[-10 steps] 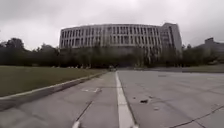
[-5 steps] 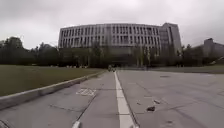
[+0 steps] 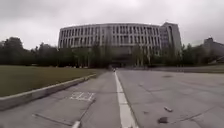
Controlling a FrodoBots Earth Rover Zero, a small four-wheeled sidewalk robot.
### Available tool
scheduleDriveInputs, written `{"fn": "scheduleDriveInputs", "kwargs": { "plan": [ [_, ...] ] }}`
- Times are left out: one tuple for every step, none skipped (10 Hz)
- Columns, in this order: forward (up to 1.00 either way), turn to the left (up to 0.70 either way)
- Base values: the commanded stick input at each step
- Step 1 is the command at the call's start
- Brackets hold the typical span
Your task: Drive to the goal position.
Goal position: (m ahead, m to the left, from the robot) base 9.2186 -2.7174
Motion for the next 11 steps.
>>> {"fn": "scheduleDriveInputs", "kwargs": {
  "plan": [
    [0.70,0.00],
    [0.70,0.00],
    [0.70,0.00],
    [0.70,0.00],
    [0.70,0.00],
    [0.70,0.00],
    [0.70,0.00],
    [0.70,0.00],
    [0.70,0.00],
    [0.70,0.00],
    [0.70,0.00]
  ]
}}
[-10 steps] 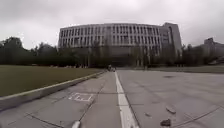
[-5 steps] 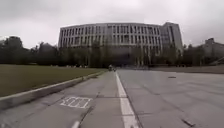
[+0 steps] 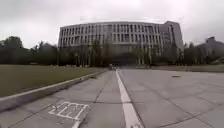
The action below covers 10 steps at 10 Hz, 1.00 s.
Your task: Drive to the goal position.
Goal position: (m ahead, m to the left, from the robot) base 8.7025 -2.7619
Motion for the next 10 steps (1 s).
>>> {"fn": "scheduleDriveInputs", "kwargs": {
  "plan": [
    [0.70,0.00],
    [0.70,0.00],
    [0.70,0.00],
    [0.70,0.00],
    [0.70,0.00],
    [0.70,0.00],
    [0.70,0.00],
    [0.70,0.00],
    [0.70,-0.02],
    [0.70,-0.01]
  ]
}}
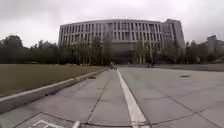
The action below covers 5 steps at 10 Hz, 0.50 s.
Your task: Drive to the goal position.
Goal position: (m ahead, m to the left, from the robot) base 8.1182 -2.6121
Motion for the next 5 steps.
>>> {"fn": "scheduleDriveInputs", "kwargs": {
  "plan": [
    [0.70,0.00],
    [0.70,0.00],
    [0.70,0.00],
    [0.70,0.00],
    [0.70,0.00]
  ]
}}
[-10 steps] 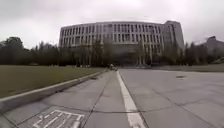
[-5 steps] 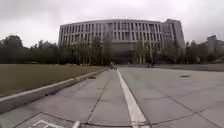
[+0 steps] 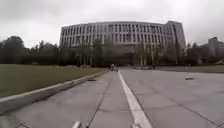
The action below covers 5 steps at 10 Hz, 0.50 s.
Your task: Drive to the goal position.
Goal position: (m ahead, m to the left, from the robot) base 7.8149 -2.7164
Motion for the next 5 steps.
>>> {"fn": "scheduleDriveInputs", "kwargs": {
  "plan": [
    [0.70,0.00],
    [0.70,0.00],
    [0.70,0.00],
    [0.70,0.00],
    [0.70,0.00]
  ]
}}
